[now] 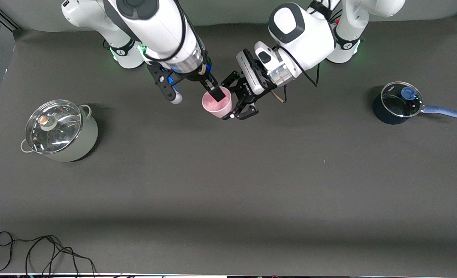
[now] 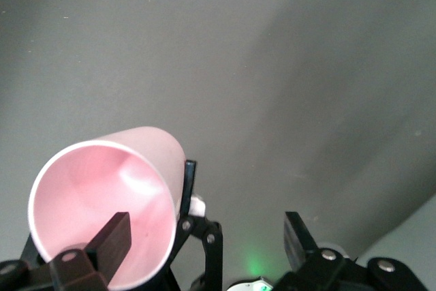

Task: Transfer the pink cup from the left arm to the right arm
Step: 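Close the right gripper on the pink cup beside the left gripper, then open the left gripper and pull it back while the right gripper holds, then lower the pink cup to the table with the right gripper and release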

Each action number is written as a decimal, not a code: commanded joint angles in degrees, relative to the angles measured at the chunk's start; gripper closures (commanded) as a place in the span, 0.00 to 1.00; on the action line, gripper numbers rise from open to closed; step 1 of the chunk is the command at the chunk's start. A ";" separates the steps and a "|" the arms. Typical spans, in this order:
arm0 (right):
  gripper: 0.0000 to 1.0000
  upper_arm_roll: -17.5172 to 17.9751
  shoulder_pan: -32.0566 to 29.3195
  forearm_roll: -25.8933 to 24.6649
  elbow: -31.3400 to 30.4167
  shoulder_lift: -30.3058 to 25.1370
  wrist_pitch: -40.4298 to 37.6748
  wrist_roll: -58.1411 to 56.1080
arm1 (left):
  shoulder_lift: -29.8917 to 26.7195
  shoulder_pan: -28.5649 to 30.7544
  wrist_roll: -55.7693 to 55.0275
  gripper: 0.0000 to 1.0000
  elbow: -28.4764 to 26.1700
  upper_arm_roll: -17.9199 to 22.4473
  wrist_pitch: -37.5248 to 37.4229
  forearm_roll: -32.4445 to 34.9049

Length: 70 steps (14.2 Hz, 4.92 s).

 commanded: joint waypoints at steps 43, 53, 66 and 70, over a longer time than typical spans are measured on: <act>1.00 -24.66 -12.16 0.34 -39.78 -13.45 17.06 -76.83 | 7.71 41.39 -56.81 0.01 16.90 1.03 -75.05 56.89; 1.00 -25.89 -14.35 1.57 -51.84 -2.65 40.63 -87.55 | 6.48 44.57 -74.74 0.00 29.05 1.02 -87.02 80.81; 0.01 -26.86 -14.71 6.86 -52.11 -6.22 42.42 -95.91 | -0.63 44.04 -88.99 0.00 20.53 0.41 -72.46 86.88; 0.01 -26.77 -14.62 -8.60 -49.66 -13.95 36.72 -95.47 | -4.75 43.69 -90.14 0.00 14.66 0.41 -68.15 86.88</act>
